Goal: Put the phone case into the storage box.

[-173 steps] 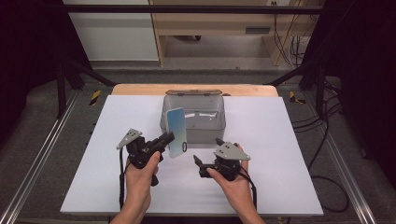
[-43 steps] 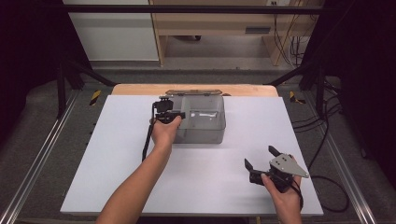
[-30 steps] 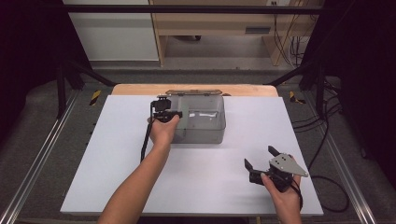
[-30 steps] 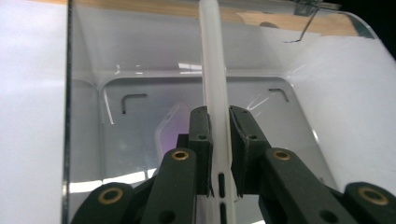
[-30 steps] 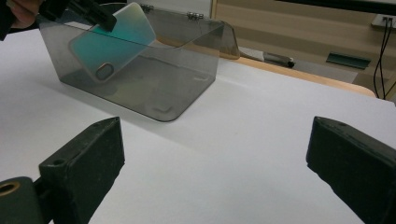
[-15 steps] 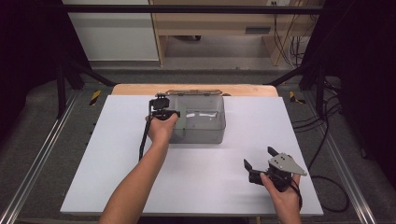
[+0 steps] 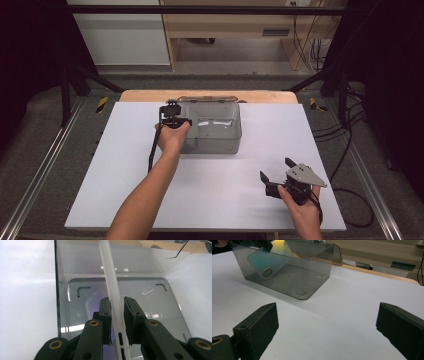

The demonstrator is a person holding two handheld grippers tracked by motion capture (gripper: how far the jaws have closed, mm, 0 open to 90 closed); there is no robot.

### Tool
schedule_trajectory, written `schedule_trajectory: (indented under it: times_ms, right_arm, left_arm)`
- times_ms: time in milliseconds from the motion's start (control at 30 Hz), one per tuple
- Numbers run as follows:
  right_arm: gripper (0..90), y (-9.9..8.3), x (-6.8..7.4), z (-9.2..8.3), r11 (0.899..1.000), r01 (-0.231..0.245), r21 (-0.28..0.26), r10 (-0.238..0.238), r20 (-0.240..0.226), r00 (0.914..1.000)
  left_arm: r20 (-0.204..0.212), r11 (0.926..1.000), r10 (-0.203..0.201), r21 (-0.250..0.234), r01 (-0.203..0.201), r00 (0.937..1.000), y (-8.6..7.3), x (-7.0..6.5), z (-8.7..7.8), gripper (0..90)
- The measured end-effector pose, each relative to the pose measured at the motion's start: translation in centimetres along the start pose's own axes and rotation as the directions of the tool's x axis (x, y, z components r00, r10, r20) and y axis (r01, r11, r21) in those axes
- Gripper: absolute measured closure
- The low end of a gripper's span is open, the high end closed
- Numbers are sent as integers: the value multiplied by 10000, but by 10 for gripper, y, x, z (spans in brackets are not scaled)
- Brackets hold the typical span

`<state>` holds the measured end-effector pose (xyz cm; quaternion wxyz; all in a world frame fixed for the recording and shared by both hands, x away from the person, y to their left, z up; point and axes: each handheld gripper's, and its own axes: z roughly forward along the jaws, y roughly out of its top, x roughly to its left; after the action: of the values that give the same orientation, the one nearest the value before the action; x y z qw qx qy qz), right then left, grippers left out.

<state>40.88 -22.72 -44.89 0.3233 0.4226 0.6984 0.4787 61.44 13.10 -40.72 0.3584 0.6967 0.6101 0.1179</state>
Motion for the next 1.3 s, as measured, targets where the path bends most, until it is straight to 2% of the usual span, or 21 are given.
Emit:
schedule_trajectory:
  times_ms: [400, 667, 833, 967, 1167, 1300]
  right_arm:
    - [46, -1, 0, 1, 9999, -27, 125, 28, -62, 10000]
    - [46, -2, 0, 2, 9996, -47, 278, 50, -106, 9999]
    - [46, -2, 0, 3, 9993, -105, 352, 109, -129, 9999]
    - [46, -3, 1, 3, 9991, -56, 417, 64, -197, 9998]
    - [46, -3, 1, 4, 9990, -67, 453, 79, -266, 9996]
    - [46, -3, 2, 3, 9990, -53, 441, 66, -311, 9995]
  left_arm:
    - [-354, 9999, 137, 18, -136, 9993, 1, 4, -1, 759]
    - [-767, 9966, 821, 28, -821, 9937, 1, -1, 2, 739]
    - [-888, 9942, 1077, 112, -1071, 9902, 3, -1, 1, 753]
    - [-891, 9943, 1066, 154, -1056, 9903, 2, -1, 3, 757]
    - [-1073, 9899, 1410, -21, -1420, 9842, 2, -3, 4, 732]
    - [-1229, 9810, 1849, -359, -1905, 9750, 2, -5, 2, 702]
